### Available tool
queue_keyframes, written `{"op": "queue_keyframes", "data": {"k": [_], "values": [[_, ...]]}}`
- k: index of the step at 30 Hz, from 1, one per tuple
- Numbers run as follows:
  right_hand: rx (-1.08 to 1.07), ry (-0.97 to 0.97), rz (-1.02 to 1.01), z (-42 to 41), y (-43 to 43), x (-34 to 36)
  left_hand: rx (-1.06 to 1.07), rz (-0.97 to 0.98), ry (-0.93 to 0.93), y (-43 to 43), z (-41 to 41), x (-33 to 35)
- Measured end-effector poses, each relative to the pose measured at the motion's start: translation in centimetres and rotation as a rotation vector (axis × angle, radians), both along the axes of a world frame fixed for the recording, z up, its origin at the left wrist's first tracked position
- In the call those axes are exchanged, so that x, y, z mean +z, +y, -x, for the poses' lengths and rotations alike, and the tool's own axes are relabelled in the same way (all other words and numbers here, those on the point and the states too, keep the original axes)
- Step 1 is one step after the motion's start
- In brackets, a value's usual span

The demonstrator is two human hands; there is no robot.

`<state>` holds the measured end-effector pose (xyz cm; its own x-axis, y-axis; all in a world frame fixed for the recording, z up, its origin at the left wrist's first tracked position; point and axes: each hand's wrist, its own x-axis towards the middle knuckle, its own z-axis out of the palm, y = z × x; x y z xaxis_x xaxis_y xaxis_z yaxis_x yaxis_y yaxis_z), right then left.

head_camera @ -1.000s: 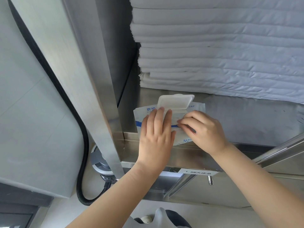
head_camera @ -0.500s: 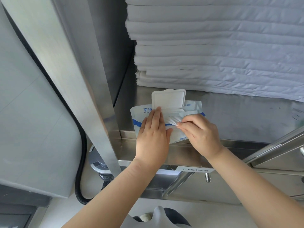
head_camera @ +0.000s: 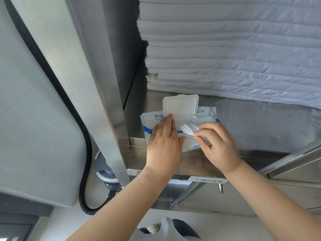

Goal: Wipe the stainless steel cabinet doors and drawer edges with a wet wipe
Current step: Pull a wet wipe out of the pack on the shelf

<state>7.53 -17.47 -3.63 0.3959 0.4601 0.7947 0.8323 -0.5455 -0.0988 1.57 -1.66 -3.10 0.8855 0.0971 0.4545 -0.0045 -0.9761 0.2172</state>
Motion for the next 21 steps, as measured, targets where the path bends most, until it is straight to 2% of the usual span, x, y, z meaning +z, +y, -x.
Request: {"op": "queue_keyframes", "data": {"k": [4,9,21], "values": [[-0.115,0.033,0.04,-0.2,0.6,1.2,-0.004,-0.012,0.013,-0.1,0.0,0.1],[-0.062,-0.119,0.067,-0.6,0.5,1.0,0.007,-0.021,0.017,-0.1,0.1,0.2],[-0.031,-0.236,0.034,0.8,-0.5,0.3,-0.03,-0.018,0.073,-0.1,0.1,0.3]]}}
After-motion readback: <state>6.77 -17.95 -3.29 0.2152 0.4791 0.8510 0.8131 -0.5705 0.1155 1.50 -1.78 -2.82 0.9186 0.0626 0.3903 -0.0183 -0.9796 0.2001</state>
